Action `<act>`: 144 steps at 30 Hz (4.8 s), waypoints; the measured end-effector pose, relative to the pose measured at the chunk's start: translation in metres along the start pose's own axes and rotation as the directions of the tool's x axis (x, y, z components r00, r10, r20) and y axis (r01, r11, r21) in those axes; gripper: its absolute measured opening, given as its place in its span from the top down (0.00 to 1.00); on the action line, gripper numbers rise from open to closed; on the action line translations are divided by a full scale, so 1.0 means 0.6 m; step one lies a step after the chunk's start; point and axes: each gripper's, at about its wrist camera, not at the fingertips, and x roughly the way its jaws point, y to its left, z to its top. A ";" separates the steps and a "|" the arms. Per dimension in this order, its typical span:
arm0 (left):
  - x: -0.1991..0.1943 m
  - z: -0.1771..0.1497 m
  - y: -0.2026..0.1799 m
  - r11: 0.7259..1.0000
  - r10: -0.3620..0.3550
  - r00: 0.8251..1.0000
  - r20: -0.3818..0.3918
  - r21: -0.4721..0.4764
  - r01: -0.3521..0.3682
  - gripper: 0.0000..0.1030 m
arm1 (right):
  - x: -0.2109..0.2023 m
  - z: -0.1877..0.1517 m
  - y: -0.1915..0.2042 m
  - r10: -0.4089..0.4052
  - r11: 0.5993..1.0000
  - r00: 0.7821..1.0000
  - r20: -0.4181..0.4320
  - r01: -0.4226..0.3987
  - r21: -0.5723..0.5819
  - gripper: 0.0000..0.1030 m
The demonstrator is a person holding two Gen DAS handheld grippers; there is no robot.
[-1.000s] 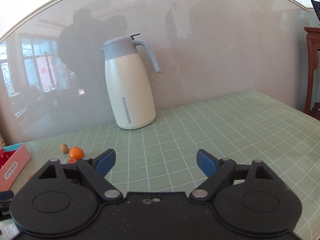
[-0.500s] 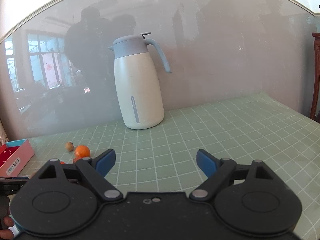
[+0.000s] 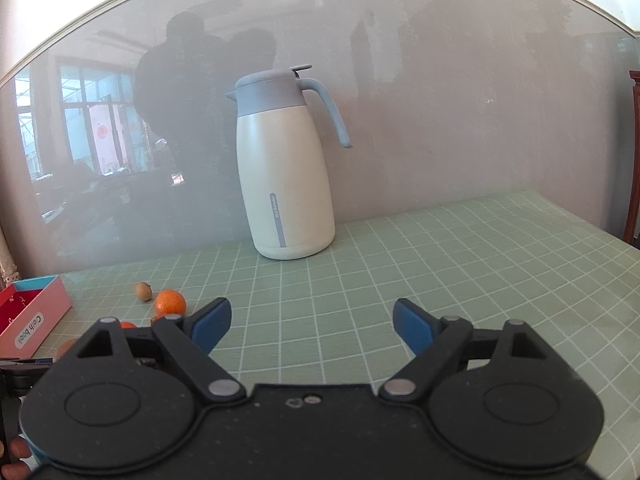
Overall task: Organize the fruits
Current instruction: 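Carry the kiwi with the left gripper into the red box and release, then grasp the dark date with the right gripper, then carry the dark date with the right gripper into the red box and release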
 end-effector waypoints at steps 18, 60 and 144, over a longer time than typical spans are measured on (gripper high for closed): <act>-0.075 0.021 0.155 0.979 0.194 0.974 0.118 -0.093 -0.183 0.51 | 0.013 -0.001 0.114 0.108 0.991 0.994 -0.018 -0.109 -0.073 0.15; -0.129 0.005 0.318 0.859 0.450 0.891 0.064 -0.305 -0.412 0.32 | 0.006 -0.008 0.188 0.084 0.985 0.996 0.010 -0.082 -0.152 0.15; -0.256 -0.128 0.452 0.737 0.593 0.805 -0.007 -0.399 -0.546 0.18 | 0.119 -0.040 0.578 0.548 0.732 0.783 -0.293 -0.619 -0.284 0.67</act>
